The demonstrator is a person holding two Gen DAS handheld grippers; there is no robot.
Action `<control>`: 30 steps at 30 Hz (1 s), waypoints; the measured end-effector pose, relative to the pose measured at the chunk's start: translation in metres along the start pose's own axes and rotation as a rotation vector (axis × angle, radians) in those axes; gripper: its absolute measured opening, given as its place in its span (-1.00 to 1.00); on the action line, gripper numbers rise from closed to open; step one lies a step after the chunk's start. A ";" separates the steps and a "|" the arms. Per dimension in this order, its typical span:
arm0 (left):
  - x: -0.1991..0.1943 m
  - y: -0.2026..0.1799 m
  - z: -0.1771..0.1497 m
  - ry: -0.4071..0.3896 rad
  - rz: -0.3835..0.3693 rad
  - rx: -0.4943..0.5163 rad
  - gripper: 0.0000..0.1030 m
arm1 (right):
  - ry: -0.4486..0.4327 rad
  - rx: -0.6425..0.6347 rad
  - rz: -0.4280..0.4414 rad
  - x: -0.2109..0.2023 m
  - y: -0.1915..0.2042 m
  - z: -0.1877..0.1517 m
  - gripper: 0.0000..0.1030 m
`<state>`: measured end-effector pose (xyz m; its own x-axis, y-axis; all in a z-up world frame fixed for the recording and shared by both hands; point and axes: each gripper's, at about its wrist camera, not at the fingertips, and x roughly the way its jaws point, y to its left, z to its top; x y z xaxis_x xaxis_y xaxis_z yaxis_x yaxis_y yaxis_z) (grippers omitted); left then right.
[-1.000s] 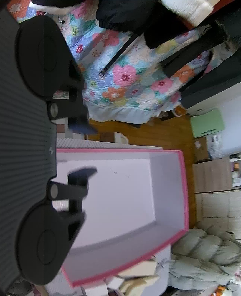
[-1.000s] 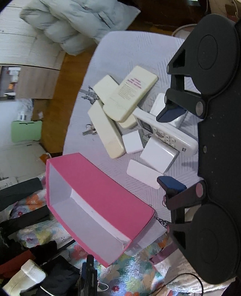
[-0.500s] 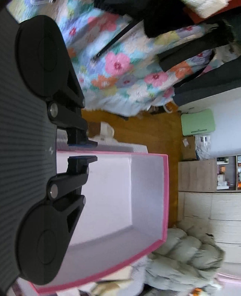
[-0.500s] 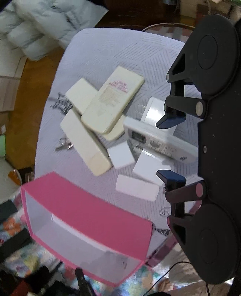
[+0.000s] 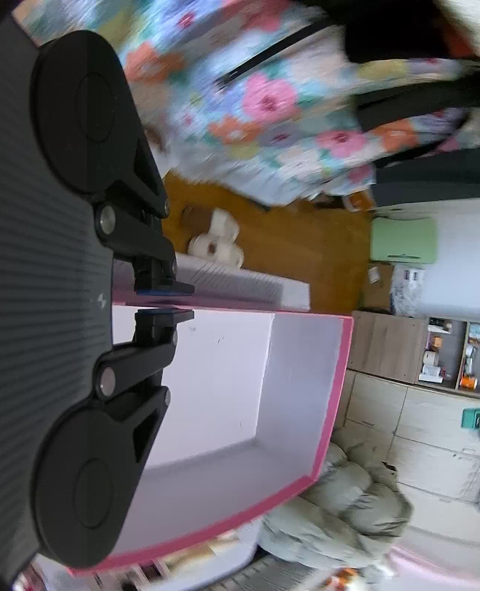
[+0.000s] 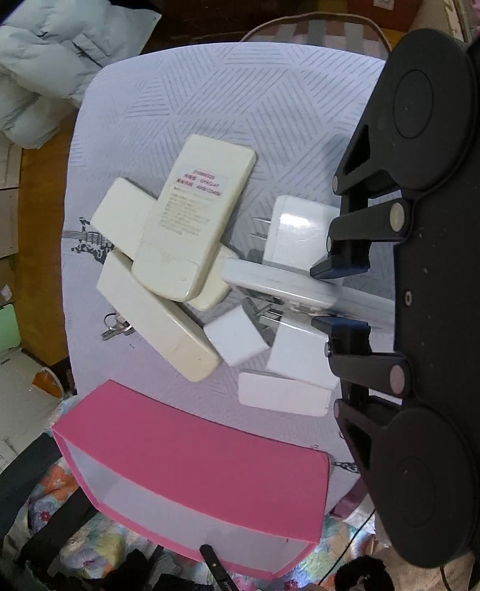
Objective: Organize rigid objects
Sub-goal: 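Grasp the white remote control in the pile with the right gripper, then lift the white remote and carry it into the pink box with the right gripper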
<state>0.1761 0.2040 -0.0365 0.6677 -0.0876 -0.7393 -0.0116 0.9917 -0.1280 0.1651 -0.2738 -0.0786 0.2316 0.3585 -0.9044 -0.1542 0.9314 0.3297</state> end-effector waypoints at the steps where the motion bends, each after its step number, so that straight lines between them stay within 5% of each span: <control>1: 0.000 0.000 0.000 0.000 -0.003 -0.004 -0.88 | -0.016 -0.004 0.005 0.000 0.001 0.000 -0.46; 8: 0.008 -0.003 -0.004 -0.018 0.039 -0.008 -0.89 | -0.069 -0.159 -0.087 0.003 0.025 0.002 -0.56; 15: 0.008 -0.014 -0.008 -0.023 0.075 0.040 -0.93 | -0.123 -0.183 -0.106 -0.009 0.028 -0.002 -0.58; 21: 0.008 -0.006 -0.006 -0.019 0.058 -0.025 -0.91 | -0.120 -0.164 -0.103 -0.005 0.024 0.000 -0.60; 30: 0.003 -0.010 -0.011 -0.027 0.026 -0.010 -0.91 | -0.240 -0.189 -0.126 -0.031 0.038 -0.004 -0.62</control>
<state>0.1704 0.1931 -0.0445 0.6871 -0.0587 -0.7242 -0.0368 0.9926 -0.1154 0.1477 -0.2498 -0.0388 0.4768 0.2671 -0.8375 -0.2807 0.9491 0.1429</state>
